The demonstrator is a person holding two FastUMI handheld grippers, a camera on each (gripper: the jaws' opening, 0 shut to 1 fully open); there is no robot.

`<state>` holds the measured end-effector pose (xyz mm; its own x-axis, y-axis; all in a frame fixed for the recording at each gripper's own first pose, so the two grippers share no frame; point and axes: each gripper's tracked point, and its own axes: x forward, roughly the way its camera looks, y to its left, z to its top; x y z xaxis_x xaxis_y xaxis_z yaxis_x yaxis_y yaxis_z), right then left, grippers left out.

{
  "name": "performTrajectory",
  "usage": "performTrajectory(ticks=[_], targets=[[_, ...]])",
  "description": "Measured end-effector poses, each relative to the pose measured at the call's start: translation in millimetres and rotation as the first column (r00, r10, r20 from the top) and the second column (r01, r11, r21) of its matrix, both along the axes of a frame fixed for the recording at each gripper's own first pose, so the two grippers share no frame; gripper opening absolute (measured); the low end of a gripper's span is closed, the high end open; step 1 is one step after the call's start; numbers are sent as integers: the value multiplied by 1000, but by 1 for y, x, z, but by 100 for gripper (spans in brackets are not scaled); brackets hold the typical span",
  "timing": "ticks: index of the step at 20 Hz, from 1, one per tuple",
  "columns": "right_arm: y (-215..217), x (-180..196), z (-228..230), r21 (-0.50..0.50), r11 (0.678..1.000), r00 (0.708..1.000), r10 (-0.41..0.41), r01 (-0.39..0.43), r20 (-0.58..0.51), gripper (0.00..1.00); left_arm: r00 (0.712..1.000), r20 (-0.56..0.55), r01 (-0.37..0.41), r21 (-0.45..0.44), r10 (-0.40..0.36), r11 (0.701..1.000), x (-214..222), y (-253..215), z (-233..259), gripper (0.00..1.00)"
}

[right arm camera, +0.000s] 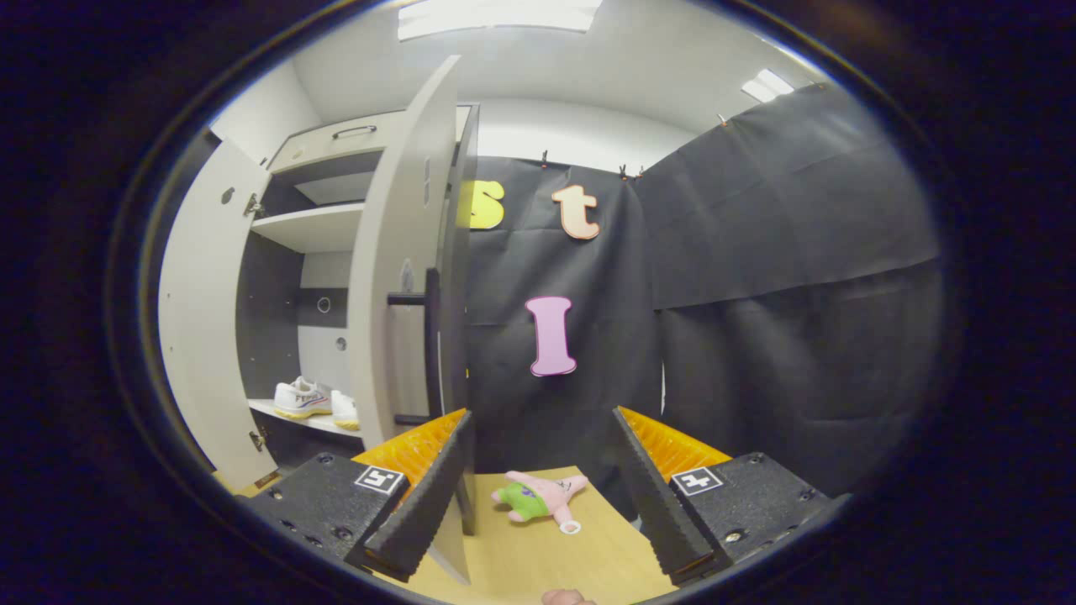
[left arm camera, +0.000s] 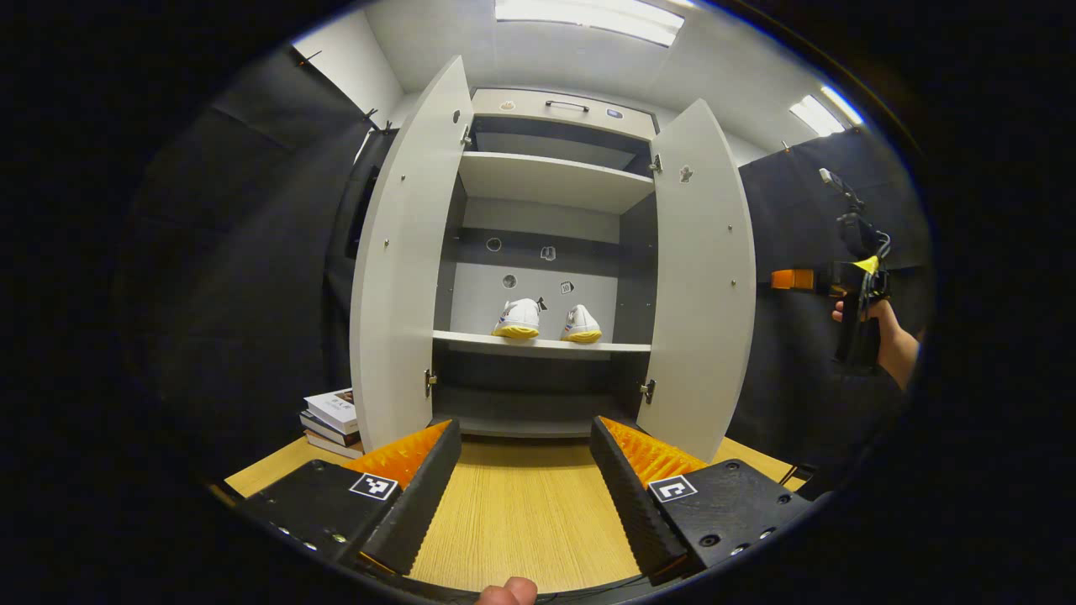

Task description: Grab one shoe with the right hand and put it into the shoe cabinet, grab the other shoe with the left hand and put it into the shoe cabinet; then close the right door with the right hand and the left door with the left hand.

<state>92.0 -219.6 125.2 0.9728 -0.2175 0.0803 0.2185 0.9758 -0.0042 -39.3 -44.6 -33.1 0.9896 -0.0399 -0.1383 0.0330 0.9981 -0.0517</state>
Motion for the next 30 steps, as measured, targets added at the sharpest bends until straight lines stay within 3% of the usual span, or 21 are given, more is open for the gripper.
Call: performTrajectory(ticks=[6,10,14,20,30], targets=[[0,41,13,-11,1000,1000,10,-10,-9,100,1000,-18,-16,34,17,999,1,8,-6,93],[10,41,16,-2,1000,1000,21,-21,7,95,999,-27,-37,45,38,998,-1,17,-8,92],[24,36,13,-13,999,999,35,-35,9,97,999,-33,-21,44,23,999,6,13,-9,93],[72,30,13,-6,997,996,77,-77,43,97,999,-34,6,54,-4,999,8,4,-10,93],[166,56,11,-23,974,973,225,-225,40,97,997,-49,-62,50,64,997,0,33,-15,93]])
